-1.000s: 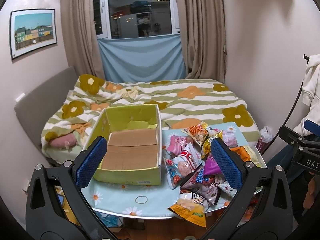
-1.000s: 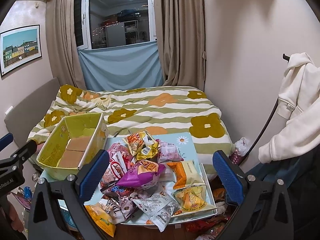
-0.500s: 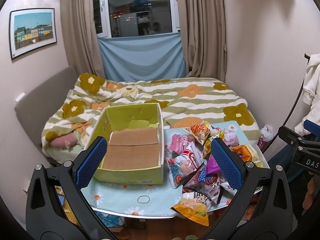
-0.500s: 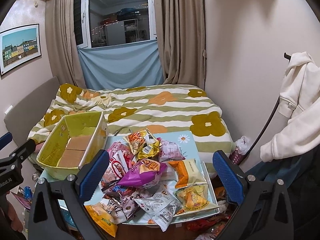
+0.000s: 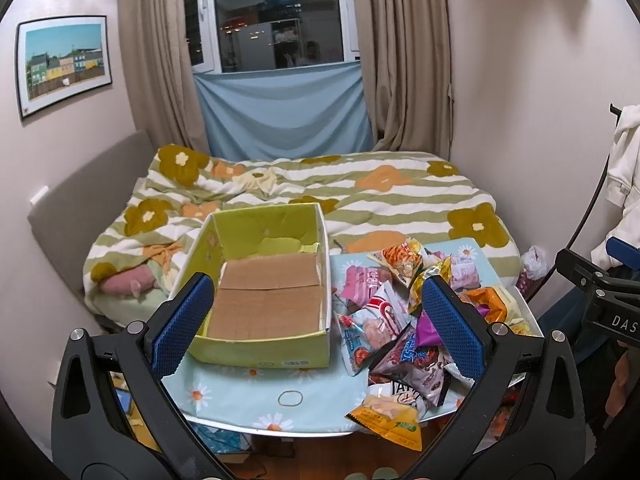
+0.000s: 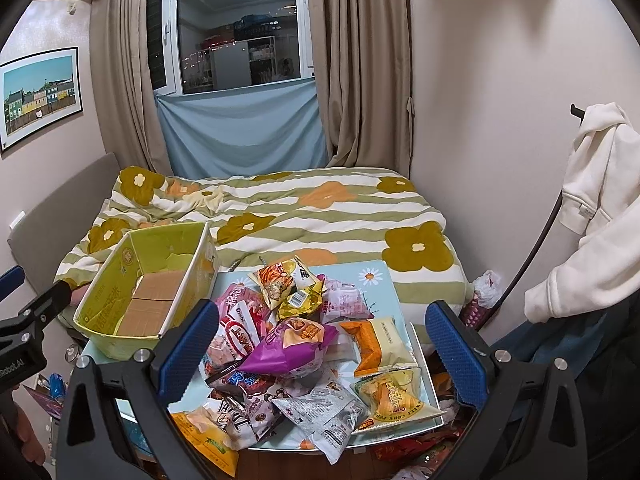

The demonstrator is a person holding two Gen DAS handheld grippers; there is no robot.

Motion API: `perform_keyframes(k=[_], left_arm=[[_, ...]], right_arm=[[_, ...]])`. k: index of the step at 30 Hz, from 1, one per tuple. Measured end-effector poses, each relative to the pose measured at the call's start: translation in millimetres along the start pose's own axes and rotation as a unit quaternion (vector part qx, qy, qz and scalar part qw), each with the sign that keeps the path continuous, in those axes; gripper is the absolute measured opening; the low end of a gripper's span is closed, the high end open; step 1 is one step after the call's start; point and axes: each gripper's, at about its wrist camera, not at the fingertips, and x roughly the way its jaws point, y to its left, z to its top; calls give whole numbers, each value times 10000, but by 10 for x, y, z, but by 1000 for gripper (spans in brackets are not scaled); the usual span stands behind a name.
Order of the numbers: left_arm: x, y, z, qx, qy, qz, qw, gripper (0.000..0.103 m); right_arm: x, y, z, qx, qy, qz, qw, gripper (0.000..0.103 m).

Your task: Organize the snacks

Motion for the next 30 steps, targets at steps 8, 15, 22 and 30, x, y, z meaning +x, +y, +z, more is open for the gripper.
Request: perform_keyframes(k=[8, 15, 22, 30], left_arm=[[51, -7, 11, 4, 37, 6, 10000, 103], [55, 4, 2, 9, 26, 8, 10000, 103], [69, -27, 34, 21, 60, 7, 10000, 103], [196, -66, -56, 43, 351, -162, 9992, 103]], right_arm=[[-14, 52, -7, 8, 17, -13, 10000, 103], [-16, 90, -21, 34, 15, -11, 10000, 103], [-11, 79, -23, 57, 18, -12, 10000, 103], [26, 65, -64, 85, 86, -2, 9999, 103]])
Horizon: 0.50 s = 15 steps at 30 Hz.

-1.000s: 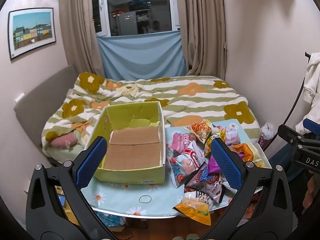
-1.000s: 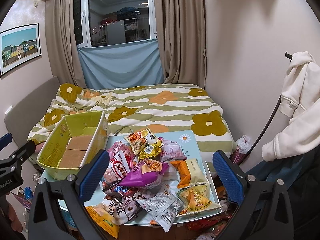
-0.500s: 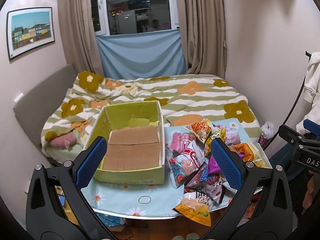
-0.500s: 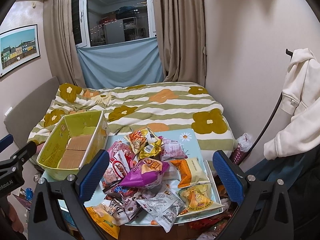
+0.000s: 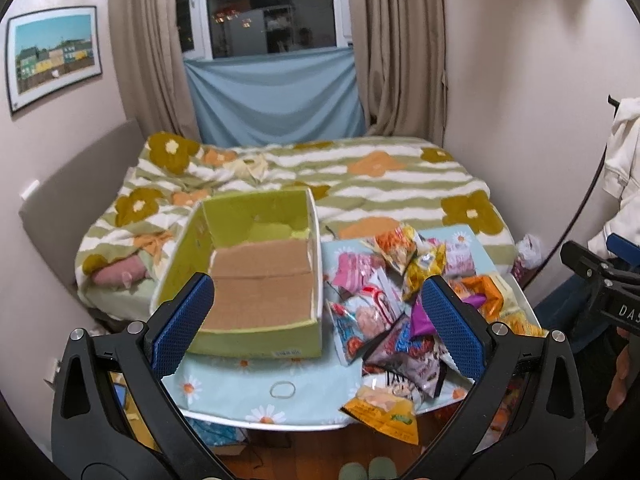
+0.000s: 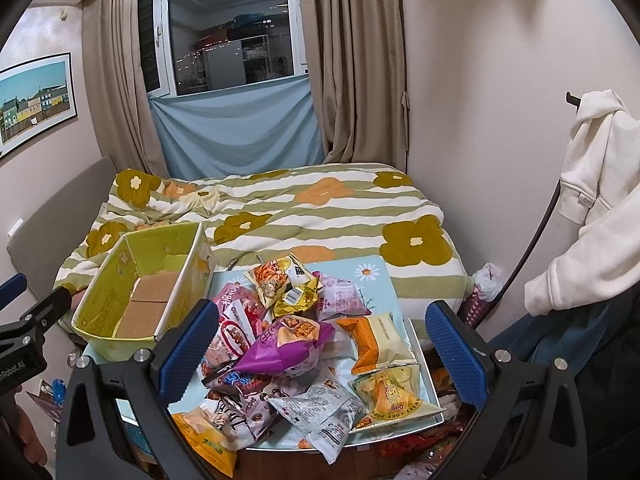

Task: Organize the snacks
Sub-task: 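Grasp the orange barbecue chip bag with the left tool while the right tool grasps a silver bag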

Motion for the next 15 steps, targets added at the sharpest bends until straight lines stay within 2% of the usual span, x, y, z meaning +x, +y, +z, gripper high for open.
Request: perform_keyframes(k=[6, 12, 15], left_arm=[[369, -83, -238, 58, 834, -306, 9960, 103], [821, -208, -665, 76, 1627, -663, 9844, 103], [1030, -296, -910, 101, 1878, -782, 9790, 103]], right_arm=[[167, -214, -74, 45, 363, 21, 9993, 103], [476, -360, -366, 43, 863, 69, 9962, 103], [603, -414, -561, -59, 1027, 164, 9946, 103]])
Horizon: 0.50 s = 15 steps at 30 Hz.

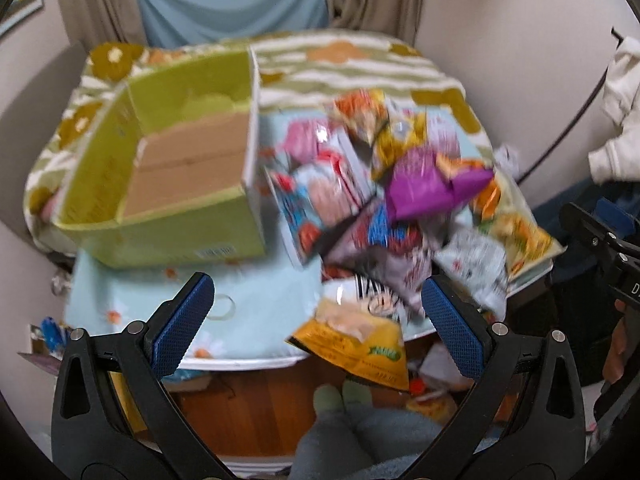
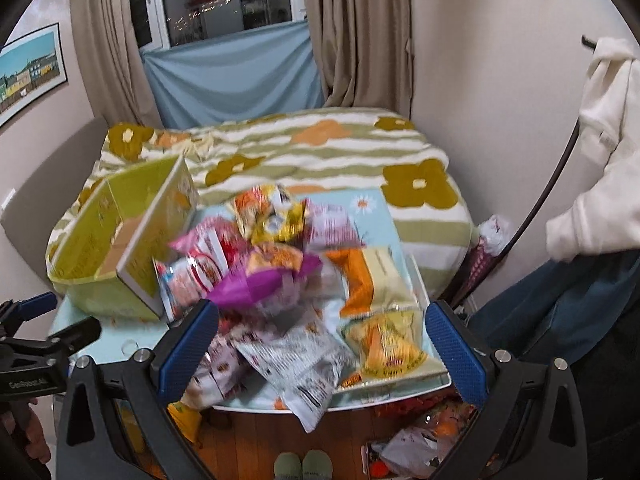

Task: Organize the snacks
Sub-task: 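Grasp the orange barbecue chip bag with the left tool while the right tool grasps a silver bag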

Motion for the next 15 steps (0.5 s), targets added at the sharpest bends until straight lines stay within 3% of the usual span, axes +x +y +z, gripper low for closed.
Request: perform_keyframes(k=[7, 15], left_arm=[[544, -95, -263, 220, 384, -227, 9988, 103], [921, -112, -351, 240, 845, -560, 9946, 103]], right_arm=[[394, 13, -296, -405, 287, 246, 9985, 103], [724, 183, -520, -1156, 509, 346, 9914, 103]])
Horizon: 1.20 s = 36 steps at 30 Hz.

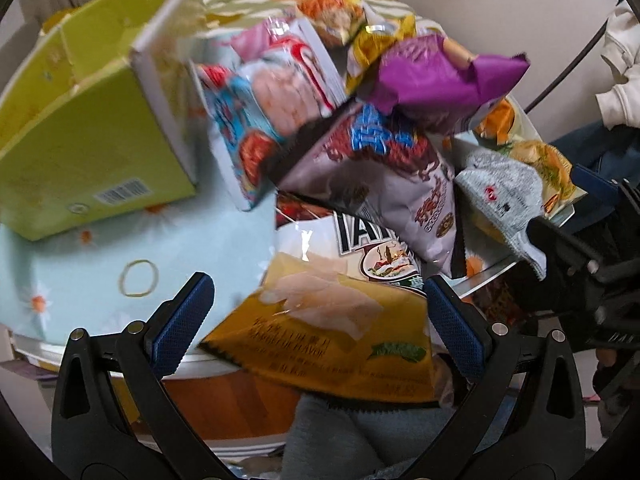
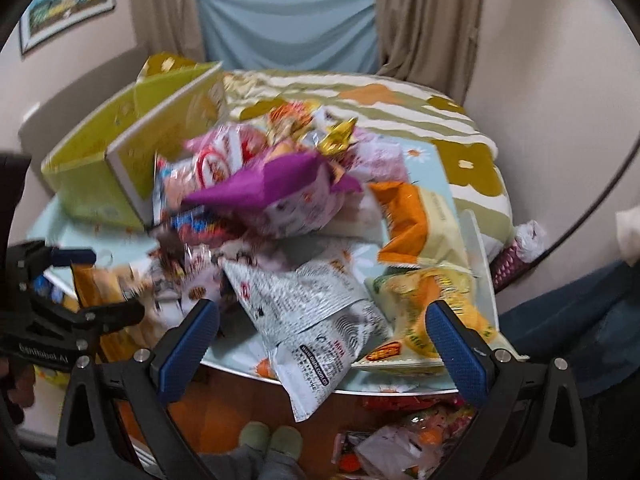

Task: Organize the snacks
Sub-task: 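Grasp the orange barbecue chip bag with the left tool while the right tool grasps a silver bag, then carry the orange bag into the box with the left tool while the right tool drops the silver bag in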

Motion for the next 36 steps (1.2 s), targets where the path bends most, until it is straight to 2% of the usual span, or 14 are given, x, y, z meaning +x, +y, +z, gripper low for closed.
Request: perform_keyframes(k=[1, 2, 4, 5, 8, 11, 21, 22, 23, 26, 29, 36], left_arm=[[66, 11, 3, -28, 88, -78, 9999, 97], [132, 24, 6, -78, 205, -229, 9995, 87], [218, 61, -11, -200, 350, -385, 9984, 80], [245, 77, -18, -245, 376, -445, 9980, 72], [251, 124, -28, -362, 345, -494, 9975, 68], [222, 157, -44, -392, 321, -444, 9977, 66], [41, 194, -151, -322, 218, -127, 9992, 66], [27, 198, -163, -330, 202, -101, 9992, 66], [6, 202, -170, -332, 180, -73, 9993, 66], [-52, 225, -194, -356, 111, -31, 9993, 66], [-88, 193, -185, -385, 49, 43, 9992, 66], [-346, 191, -190, -503, -163, 112, 9985, 66]], right_arm=[[50, 12, -14, -96, 44, 0, 9999, 103], [82, 24, -26, -176, 68, 9, 9998, 103], [154, 54, -36, -438, 88, -30, 9990, 103], [169, 70, -34, -524, 85, -49, 9986, 103], [249, 94, -23, -711, 126, -9, 9974, 103], [332, 119, -19, -815, 172, 127, 9964, 101], [567, 176, -20, -1139, 359, 138, 9927, 92], [592, 167, -11, -1157, 391, 100, 9925, 88], [619, 151, 11, -1184, 380, 28, 9922, 79], [686, 109, 44, -1214, 478, -108, 9914, 67], [661, 77, 61, -1126, 464, -73, 9925, 55], [513, 20, 122, -759, 356, 149, 9964, 51]])
